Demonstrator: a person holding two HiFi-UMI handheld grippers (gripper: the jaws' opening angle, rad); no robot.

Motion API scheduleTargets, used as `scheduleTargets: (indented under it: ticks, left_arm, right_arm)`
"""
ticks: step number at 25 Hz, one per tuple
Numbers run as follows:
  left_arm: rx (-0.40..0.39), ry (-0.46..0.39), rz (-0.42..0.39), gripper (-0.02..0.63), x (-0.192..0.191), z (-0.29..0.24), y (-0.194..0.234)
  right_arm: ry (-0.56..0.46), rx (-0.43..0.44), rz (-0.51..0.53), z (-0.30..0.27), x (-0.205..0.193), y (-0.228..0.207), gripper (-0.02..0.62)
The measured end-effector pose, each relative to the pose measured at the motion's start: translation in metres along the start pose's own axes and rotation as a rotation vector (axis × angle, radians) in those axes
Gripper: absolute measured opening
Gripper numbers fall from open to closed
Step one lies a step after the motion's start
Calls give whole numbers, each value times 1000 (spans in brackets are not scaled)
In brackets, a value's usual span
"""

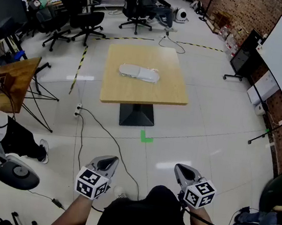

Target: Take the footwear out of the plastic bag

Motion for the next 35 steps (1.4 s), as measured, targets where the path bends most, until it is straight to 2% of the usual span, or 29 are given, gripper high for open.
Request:
scheduleTargets:
  ticks: [4, 8, 13, 17, 20, 22, 25, 27, 31, 35]
  left_arm:
    - [-10, -17, 30, 8, 9, -14, 13]
    - [-22, 10, 14, 8, 25, -41, 25]
    - [26, 42, 6, 6, 63, -84, 37]
    - [109, 34, -23, 8, 103, -122, 45]
    - [163, -4, 23, 8, 124, -151, 52]
    - [165, -16, 60, 6, 137, -168, 52]
    - [145, 13, 47, 8, 150, -177, 52]
    - [157, 39, 41, 8, 155, -181, 67]
    - [166, 50, 86, 8, 170, -202, 106]
    - [123, 50, 34, 8, 200, -237, 149]
  right_arm:
    - [29, -8, -18, -11, 0, -13, 2]
    - [24, 5, -17, -37, 18, -35, 2]
    - [3, 81, 4, -80, 63, -88, 2]
    - [-23, 172, 46, -108, 105, -132, 2]
    - [-30, 221, 73, -126, 130, -161, 2]
    - [-29, 237, 65, -136, 144, -178, 2]
    - [-28, 257, 48, -150, 160, -189, 2]
    - [-25, 265, 39, -165, 169, -193, 2]
    - [-1, 252, 26, -195, 186, -206, 2]
    - [8, 218, 25, -225, 216, -217, 2]
Point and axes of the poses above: the fingertips, and each gripper's own axes: z backward along the fingers, y to its left, x out of its top, the point moved 9 cm from there along z, backward along the fingers, and after that the axes turned 6 degrees about y, right-handed, at the moved point
